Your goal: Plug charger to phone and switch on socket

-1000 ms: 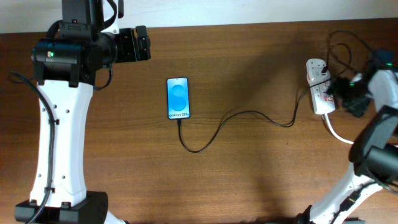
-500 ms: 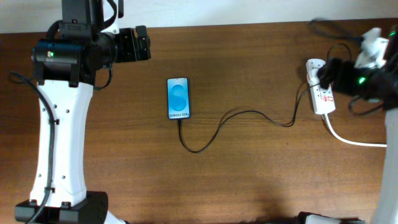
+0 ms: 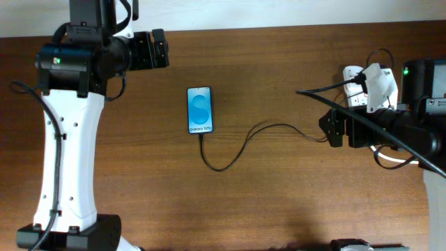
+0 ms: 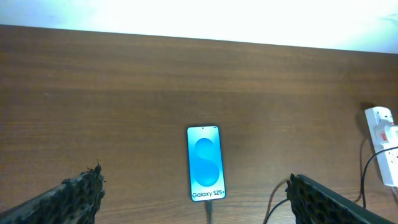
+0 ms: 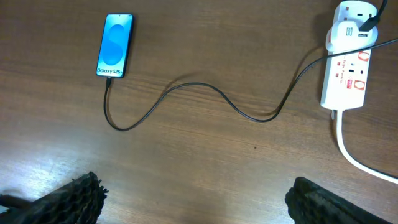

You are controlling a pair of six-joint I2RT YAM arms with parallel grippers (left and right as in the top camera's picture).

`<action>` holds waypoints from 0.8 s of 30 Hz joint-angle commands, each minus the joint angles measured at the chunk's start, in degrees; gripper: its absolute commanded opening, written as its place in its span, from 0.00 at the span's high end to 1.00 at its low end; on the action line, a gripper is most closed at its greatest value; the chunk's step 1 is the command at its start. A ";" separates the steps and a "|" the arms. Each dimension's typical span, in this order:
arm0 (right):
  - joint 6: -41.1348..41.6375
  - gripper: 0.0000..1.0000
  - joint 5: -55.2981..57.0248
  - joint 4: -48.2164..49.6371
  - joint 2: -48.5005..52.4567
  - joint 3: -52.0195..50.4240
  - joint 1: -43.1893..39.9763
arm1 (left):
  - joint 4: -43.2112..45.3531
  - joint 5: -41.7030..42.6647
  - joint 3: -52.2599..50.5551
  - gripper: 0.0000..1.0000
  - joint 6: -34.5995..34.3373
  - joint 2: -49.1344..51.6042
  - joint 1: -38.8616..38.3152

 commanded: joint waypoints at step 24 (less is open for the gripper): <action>-0.59 0.02 10.64 67.91 -69.26 -79.54 6.73 | -0.09 -0.20 0.17 0.01 0.52 -0.50 -0.02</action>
